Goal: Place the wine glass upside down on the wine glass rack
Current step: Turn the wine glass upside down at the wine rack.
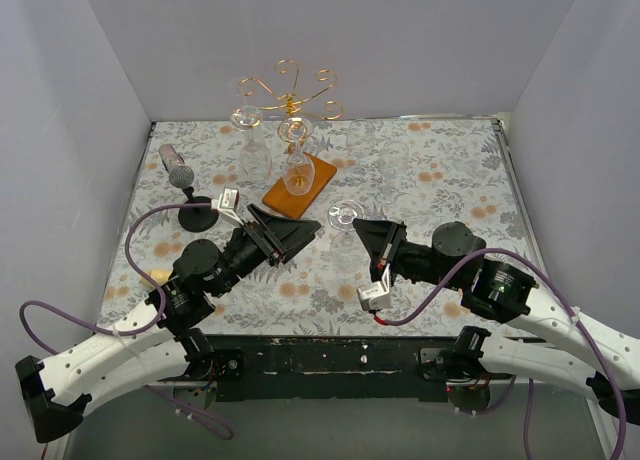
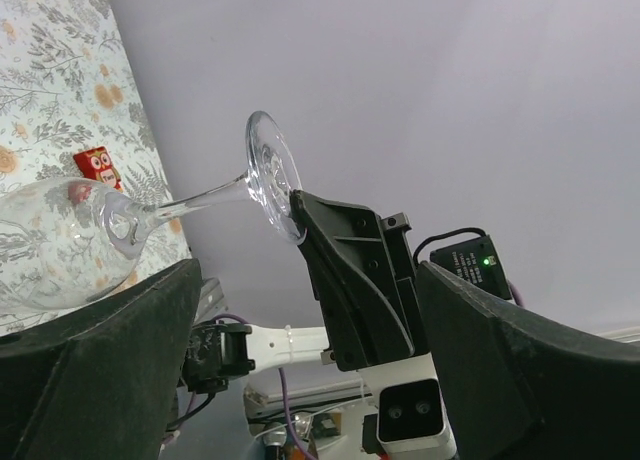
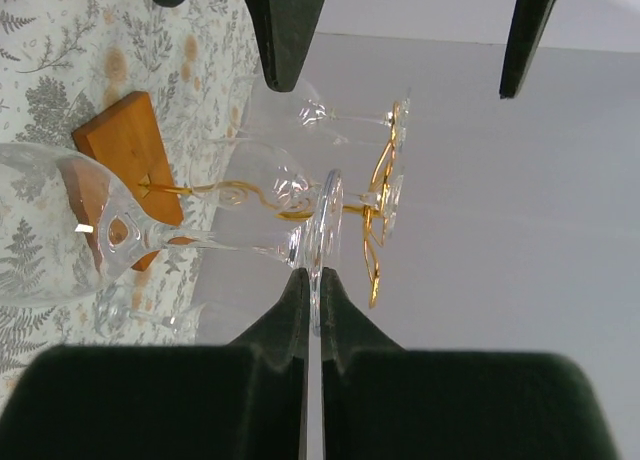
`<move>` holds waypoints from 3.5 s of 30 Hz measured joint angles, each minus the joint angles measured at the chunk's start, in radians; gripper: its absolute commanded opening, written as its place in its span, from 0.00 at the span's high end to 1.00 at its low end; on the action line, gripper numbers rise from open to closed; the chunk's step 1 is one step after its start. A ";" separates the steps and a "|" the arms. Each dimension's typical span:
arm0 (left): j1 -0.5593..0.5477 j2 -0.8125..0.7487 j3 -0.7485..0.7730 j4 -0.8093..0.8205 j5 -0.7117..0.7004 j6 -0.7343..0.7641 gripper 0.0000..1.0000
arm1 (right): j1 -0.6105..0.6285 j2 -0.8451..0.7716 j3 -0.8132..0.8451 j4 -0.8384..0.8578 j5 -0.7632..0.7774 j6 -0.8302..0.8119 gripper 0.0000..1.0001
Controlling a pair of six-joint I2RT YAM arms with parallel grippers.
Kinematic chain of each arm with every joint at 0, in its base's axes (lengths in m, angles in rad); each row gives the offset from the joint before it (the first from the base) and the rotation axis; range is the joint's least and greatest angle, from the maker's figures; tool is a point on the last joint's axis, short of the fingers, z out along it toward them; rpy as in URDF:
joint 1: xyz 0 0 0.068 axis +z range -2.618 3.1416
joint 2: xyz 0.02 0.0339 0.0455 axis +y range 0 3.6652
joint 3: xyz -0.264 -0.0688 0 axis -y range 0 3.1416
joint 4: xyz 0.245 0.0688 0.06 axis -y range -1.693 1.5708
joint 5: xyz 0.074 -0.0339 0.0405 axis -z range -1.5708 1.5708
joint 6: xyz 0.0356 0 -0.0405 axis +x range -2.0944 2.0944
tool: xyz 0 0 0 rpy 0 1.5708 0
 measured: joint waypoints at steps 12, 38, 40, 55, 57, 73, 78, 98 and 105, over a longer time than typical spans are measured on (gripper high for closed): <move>0.010 -0.006 -0.018 0.079 0.005 -0.021 0.15 | 0.026 0.000 -0.020 0.032 0.018 -0.003 0.99; 0.065 0.148 0.041 0.056 0.132 -0.035 0.47 | 0.051 0.000 -0.067 0.078 0.018 -0.027 0.99; 0.070 0.163 0.042 0.054 0.147 -0.040 0.58 | 0.055 0.000 -0.068 0.079 0.017 -0.029 0.99; 0.122 0.170 0.042 0.046 0.207 -0.079 0.82 | 0.065 -0.020 -0.108 0.139 0.017 -0.072 0.99; 0.128 0.170 0.042 0.043 0.219 -0.082 0.90 | 0.066 -0.025 -0.116 0.149 0.017 -0.082 0.99; 0.172 0.172 0.031 0.008 0.319 -0.093 1.00 | 0.099 -0.087 -0.213 0.217 0.010 -0.178 0.49; 0.196 0.129 0.011 -0.016 0.317 -0.093 1.00 | 0.108 -0.107 -0.213 0.240 0.002 -0.189 0.35; 0.262 0.089 0.117 -0.222 0.355 0.017 1.00 | 0.032 -0.063 -0.125 0.159 0.103 0.072 0.20; 0.271 0.089 0.184 -0.278 0.403 0.046 1.00 | -0.182 0.069 0.130 0.050 0.138 0.403 0.19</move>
